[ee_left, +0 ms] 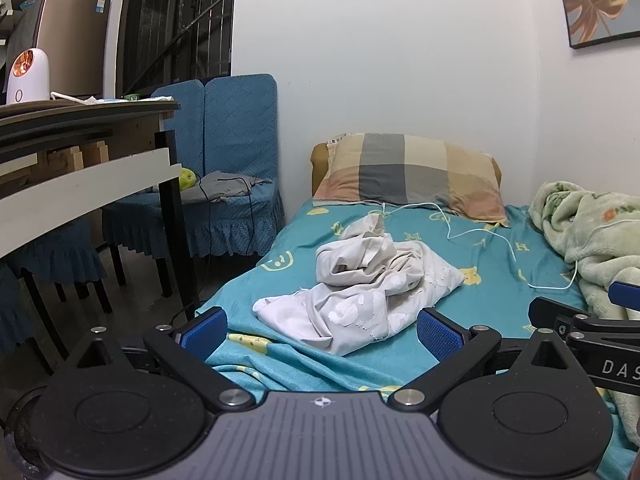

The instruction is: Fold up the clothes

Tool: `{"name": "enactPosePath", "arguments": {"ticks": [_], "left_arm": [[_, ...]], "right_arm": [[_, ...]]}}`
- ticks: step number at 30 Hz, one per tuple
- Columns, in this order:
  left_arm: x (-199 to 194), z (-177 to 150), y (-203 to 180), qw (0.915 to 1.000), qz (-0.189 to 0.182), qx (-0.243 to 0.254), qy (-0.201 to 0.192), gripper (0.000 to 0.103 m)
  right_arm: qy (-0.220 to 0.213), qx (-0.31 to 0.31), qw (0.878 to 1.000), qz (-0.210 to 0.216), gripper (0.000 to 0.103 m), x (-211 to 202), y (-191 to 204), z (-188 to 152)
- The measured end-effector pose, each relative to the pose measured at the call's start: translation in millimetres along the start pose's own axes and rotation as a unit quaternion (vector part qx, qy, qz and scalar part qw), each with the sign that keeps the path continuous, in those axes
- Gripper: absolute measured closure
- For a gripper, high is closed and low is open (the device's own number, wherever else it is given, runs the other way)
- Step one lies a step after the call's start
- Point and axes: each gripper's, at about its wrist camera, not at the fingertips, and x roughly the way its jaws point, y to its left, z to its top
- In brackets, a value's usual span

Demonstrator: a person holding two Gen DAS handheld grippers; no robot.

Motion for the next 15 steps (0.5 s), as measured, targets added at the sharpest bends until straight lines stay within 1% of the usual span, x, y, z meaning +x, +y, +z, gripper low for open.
{"name": "enactPosePath", "arguments": {"ticks": [9, 15], "left_arm": [[6, -12, -5, 0.9999, -0.004, 0.012, 0.000, 0.001], [10, -19, -9, 0.9998, -0.007, 0.020, -0.001, 0.001]], "right_arm": [[-0.015, 0.004, 1.000, 0.012, 0.000, -3, -3, -3], [-0.025, -0.005, 1.000, 0.003, 0.000, -4, -6, -1]]}}
